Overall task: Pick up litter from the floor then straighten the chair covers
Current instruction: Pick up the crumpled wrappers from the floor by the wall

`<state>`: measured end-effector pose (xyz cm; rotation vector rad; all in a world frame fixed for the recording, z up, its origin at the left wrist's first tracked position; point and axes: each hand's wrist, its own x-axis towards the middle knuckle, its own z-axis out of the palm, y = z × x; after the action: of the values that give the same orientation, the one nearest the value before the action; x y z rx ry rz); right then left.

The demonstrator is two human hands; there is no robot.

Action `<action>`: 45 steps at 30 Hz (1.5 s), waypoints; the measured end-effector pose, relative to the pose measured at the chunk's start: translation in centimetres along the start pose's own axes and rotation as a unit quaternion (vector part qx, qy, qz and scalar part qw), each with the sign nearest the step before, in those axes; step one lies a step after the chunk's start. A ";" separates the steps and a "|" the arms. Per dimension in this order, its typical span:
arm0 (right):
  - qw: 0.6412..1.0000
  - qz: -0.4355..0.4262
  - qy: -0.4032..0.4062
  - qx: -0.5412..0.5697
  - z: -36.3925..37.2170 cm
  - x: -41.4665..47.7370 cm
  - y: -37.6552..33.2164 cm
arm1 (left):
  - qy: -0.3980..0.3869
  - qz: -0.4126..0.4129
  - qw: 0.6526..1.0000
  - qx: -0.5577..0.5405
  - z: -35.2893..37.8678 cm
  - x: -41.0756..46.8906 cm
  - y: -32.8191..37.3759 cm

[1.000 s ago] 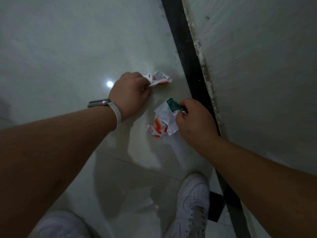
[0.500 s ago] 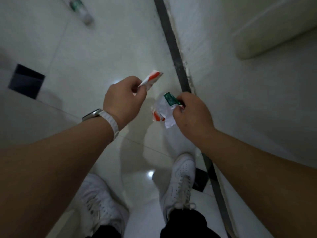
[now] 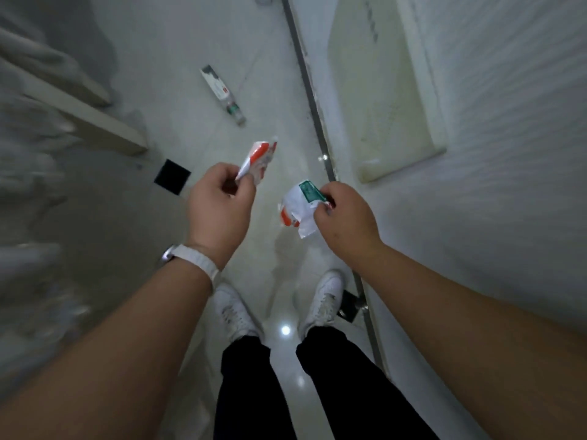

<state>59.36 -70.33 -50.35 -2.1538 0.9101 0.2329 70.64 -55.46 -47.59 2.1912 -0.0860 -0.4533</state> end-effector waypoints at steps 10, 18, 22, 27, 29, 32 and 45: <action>0.993 -0.100 -0.024 -0.055 -10.1 -7.8 -13.4 | 0.045 -0.044 0.993 -0.095 -13.1 -8.7 10.9; 0.988 -0.146 -0.018 -0.054 -15.5 -14.1 -24.0 | 0.072 -0.010 0.991 -0.117 -24.0 -12.7 16.5; 0.985 -0.171 0.001 -0.037 -16.6 -16.6 -28.2 | 0.097 0.003 0.987 -0.125 -28.5 -13.8 17.2; 0.980 -0.198 -0.004 -0.012 -16.4 -18.3 -31.7 | 0.127 0.011 0.987 -0.099 -33.1 -15.3 17.1; 0.977 -0.212 -0.019 -0.014 -16.1 -18.6 -32.9 | 0.138 -0.008 0.985 -0.104 -34.4 -15.5 16.5; 0.971 -0.234 -0.044 -0.023 -15.5 -18.2 -34.5 | 0.158 -0.033 0.980 -0.113 -35.8 -15.7 15.9; 0.906 -0.361 -0.215 -0.042 -11.0 -12.5 -44.0 | 0.289 -0.144 0.944 -0.072 -39.4 -15.1 15.3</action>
<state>78.66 -51.89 -11.58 -2.2318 -0.1716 0.3520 71.91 -31.84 -9.51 2.1111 0.5736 0.0426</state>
